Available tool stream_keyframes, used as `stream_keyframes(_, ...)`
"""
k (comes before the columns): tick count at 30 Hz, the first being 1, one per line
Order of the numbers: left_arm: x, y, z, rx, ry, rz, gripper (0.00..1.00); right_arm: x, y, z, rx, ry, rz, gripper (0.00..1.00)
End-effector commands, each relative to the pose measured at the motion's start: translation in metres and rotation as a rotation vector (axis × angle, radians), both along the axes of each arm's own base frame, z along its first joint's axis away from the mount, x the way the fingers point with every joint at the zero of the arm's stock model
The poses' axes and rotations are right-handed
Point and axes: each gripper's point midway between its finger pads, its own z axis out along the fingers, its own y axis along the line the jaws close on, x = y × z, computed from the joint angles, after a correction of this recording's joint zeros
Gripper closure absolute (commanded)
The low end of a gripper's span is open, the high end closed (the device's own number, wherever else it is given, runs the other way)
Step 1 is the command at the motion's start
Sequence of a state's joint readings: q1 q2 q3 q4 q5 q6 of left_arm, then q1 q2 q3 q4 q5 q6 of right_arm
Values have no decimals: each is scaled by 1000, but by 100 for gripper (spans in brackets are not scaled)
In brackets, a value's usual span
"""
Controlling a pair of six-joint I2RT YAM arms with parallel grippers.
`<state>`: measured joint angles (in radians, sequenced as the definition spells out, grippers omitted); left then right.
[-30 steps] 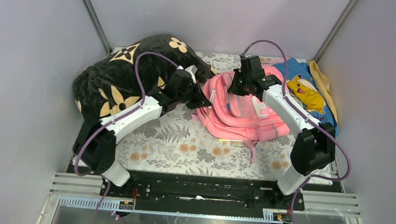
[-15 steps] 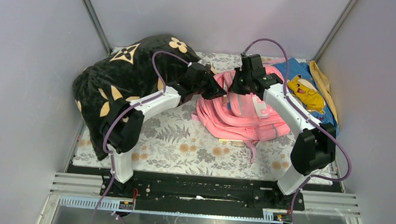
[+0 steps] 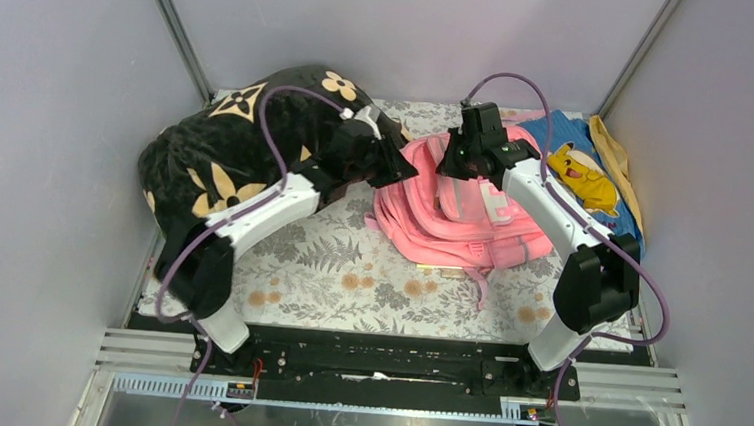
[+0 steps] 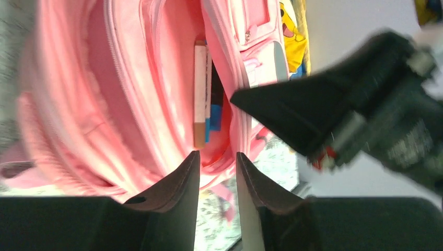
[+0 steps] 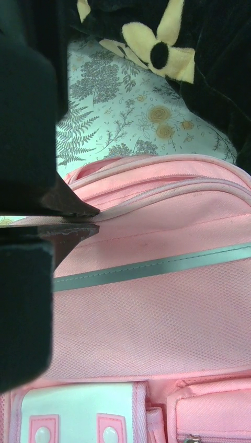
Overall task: Pack the student bag
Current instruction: Place the stationery in the student bag, then pick up the stationery from the center of the board.
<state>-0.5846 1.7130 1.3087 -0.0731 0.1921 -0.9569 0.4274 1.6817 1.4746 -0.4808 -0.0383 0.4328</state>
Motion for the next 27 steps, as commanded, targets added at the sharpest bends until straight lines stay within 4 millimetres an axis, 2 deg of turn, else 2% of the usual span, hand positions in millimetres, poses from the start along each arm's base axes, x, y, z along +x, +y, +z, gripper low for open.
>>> stream_keyframes(1,-35,27,3,212,-223,-114,64,10,5,34,57,-81,-9,100)
stream_keyframes(3,-59,30,-18,319,-291,-220,62,10,5,35,59,-82,-6,100)
stream_keyframes(6,-94,18,-45,451,-373,-424,43,11,6,33,60,-77,-6,100)
stream_keyframes(7,-104,14,-54,513,-395,-483,40,11,6,32,60,-76,-7,100)
stream_keyframes(9,-123,5,-74,596,-416,-586,38,11,6,32,62,-74,-7,100)
stream_keyframes(13,-146,-14,-94,577,-485,-695,35,9,5,33,58,-74,-7,100)
stream_keyframes(15,-148,-21,-107,583,-507,-717,35,9,4,34,55,-77,-7,100)
stream_keyframes(19,-139,-35,-128,622,-534,-736,36,6,2,34,53,-76,-7,100)
stream_keyframes(27,-120,-52,-150,673,-531,-746,35,4,-1,33,46,-76,-12,100)
